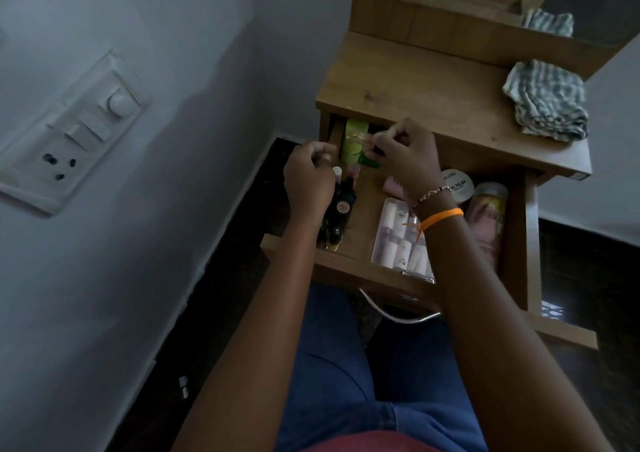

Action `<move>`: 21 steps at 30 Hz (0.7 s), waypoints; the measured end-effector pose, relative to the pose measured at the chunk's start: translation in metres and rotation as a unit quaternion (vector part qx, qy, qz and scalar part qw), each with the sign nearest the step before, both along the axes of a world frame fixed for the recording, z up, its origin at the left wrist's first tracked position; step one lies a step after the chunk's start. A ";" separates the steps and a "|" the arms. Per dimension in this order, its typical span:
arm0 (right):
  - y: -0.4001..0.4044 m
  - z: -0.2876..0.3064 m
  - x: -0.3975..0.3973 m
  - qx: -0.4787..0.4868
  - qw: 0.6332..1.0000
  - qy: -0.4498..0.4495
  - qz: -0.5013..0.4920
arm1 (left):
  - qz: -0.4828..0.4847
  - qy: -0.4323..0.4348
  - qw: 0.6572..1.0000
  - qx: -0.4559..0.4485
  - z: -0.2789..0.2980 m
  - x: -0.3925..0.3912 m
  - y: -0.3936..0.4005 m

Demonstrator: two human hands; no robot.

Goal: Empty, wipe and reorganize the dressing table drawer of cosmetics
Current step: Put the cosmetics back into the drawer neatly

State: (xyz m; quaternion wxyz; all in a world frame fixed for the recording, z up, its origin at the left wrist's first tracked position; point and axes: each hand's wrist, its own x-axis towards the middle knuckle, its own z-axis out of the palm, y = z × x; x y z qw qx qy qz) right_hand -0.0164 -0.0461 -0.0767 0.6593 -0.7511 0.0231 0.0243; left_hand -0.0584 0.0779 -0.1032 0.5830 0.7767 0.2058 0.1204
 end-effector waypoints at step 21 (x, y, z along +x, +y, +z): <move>0.008 -0.002 0.029 -0.356 0.914 -0.135 0.138 | 0.023 -0.005 0.994 0.108 -0.002 -0.001 0.002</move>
